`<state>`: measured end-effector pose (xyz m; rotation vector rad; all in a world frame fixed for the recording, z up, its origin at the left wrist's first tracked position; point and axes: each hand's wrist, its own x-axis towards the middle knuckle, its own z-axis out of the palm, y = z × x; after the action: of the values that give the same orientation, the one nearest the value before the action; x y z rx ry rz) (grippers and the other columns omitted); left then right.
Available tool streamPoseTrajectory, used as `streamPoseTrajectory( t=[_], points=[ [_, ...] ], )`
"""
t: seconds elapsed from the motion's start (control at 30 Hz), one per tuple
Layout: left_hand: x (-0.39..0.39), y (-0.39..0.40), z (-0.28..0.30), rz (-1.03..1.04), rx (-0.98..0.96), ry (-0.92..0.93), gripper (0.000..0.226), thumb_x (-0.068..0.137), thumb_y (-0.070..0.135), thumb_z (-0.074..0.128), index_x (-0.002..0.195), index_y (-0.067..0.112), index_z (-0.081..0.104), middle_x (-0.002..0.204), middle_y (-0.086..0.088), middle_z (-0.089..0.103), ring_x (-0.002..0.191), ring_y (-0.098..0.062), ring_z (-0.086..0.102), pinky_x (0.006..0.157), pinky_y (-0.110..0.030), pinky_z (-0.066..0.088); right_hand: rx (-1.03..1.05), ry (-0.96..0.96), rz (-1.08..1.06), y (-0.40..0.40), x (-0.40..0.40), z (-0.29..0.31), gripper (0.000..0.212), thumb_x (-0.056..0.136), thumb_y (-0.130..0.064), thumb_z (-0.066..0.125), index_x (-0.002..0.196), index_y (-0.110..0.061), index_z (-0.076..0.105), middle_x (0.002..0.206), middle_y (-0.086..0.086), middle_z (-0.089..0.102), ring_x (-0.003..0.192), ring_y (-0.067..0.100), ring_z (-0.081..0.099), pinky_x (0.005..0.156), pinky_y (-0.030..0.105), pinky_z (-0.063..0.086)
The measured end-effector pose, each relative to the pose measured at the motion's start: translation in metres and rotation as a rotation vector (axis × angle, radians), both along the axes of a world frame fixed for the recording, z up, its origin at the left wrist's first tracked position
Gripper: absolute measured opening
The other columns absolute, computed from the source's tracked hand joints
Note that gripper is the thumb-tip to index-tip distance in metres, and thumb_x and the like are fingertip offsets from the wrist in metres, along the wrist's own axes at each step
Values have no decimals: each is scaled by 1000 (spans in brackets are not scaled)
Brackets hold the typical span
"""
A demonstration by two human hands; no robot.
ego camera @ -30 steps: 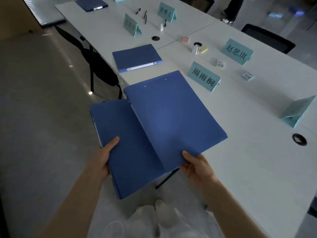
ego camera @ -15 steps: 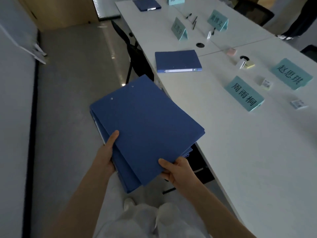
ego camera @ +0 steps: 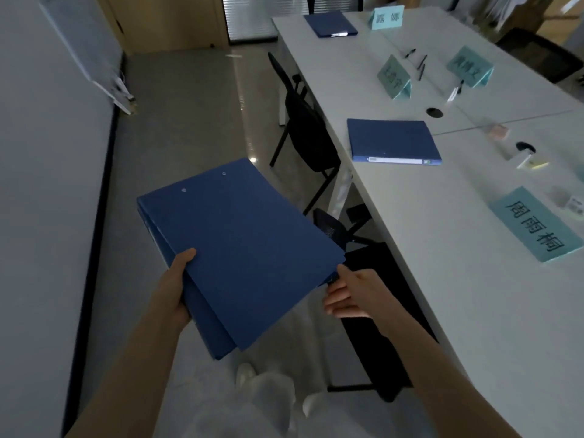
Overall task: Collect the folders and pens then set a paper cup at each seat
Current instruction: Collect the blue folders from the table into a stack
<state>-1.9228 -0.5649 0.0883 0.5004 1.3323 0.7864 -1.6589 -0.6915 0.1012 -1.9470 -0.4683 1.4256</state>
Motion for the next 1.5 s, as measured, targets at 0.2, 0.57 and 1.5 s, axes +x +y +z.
streamPoseTrajectory(
  t=[0.2,0.57,1.5],
  points=[
    [-43,77,6,-81,2,22,38,87,36,67,121,18,63,117,-7,71,103,-32,67,79,-47,54,32,-400,11,104,-10,-12,46,97,-40,44,98,2,64,96,18,70,87,32,68,87,47,55],
    [-6,197,7,-199,25,-79,31,92,33,56,119,18,64,109,-6,75,94,-28,71,78,-46,54,28,-179,250,223,-19,-43,62,90,-61,47,136,-20,51,132,2,59,117,24,58,105,46,43],
    [202,545,-22,-476,-36,-45,51,80,21,72,130,18,59,119,-10,71,101,-36,70,75,-48,58,20,-109,-155,499,162,-50,34,101,-37,45,119,-14,61,118,4,62,103,21,61,96,38,47]
  ],
)
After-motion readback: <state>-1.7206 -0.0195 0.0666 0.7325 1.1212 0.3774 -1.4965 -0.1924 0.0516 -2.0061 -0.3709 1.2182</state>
